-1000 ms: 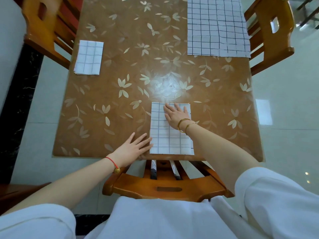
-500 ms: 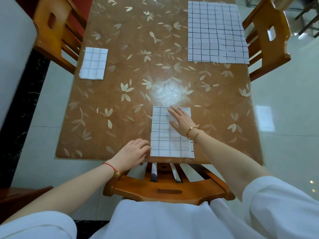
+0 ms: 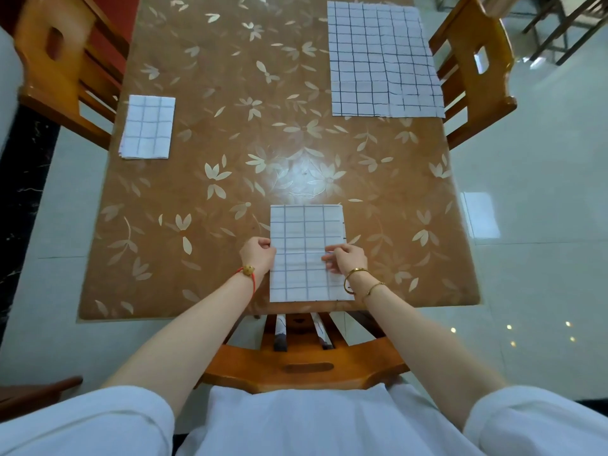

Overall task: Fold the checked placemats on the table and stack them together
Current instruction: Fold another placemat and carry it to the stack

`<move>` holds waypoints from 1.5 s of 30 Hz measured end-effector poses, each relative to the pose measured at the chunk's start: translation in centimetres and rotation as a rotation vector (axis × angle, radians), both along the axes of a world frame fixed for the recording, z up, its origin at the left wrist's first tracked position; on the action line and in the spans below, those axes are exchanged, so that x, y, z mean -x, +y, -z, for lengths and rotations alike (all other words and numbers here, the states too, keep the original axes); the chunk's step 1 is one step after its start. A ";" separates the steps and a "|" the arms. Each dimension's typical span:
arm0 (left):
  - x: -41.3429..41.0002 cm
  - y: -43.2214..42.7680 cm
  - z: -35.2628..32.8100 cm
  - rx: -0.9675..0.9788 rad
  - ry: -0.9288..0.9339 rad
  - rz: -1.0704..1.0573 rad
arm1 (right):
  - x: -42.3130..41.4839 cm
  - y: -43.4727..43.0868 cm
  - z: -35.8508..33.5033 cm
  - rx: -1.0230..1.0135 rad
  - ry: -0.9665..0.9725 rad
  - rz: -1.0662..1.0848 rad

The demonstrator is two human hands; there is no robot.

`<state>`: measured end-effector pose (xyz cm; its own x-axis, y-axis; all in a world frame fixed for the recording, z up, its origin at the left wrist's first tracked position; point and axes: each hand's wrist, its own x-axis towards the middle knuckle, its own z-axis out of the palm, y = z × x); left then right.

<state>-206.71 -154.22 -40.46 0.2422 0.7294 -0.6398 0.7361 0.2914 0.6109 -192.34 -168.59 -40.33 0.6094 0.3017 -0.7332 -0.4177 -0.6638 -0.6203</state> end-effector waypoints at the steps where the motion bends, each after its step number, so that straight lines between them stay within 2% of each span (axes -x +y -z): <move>1: -0.1 0.1 0.1 -0.017 0.002 0.001 | -0.1 0.0 0.0 -0.001 0.019 0.005; 5: -0.3 0.4 -0.1 -0.035 -0.017 -0.009 | -0.5 -0.1 -0.1 -0.021 0.086 -0.001; 10: -0.7 1.2 -1.1 0.078 -0.096 -0.090 | -0.8 -0.4 -0.2 -0.061 0.144 0.006; 13: -0.8 1.6 -1.3 0.112 -0.083 -0.049 | -0.8 -0.5 -0.3 -0.073 0.168 0.018; 25: 0.8 2.0 -0.6 -0.028 -0.090 0.095 | -1.0 -1.4 0.0 -0.189 0.080 0.193; 29: 1.1 2.0 -0.6 -0.086 -0.077 0.191 | -1.9 -1.3 -0.5 -0.256 0.159 0.145; 35: 1.5 1.9 -0.6 -0.076 -0.071 0.197 | -2.8 -1.9 -0.7 -0.241 0.263 0.193; 39: 2.2 1.4 -0.4 -0.058 -0.112 0.168 | -3.0 -2.3 0.1 -0.092 0.105 0.080; 45: 2.8 1.2 0.1 -0.019 -0.154 0.089 | -2.5 -3.0 0.8 -0.069 -0.038 -0.087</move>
<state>-209.51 -152.97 -40.55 0.4001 0.7125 -0.5765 0.6560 0.2167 0.7230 -189.82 -171.54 -41.10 0.6058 0.4034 -0.6857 -0.3359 -0.6516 -0.6801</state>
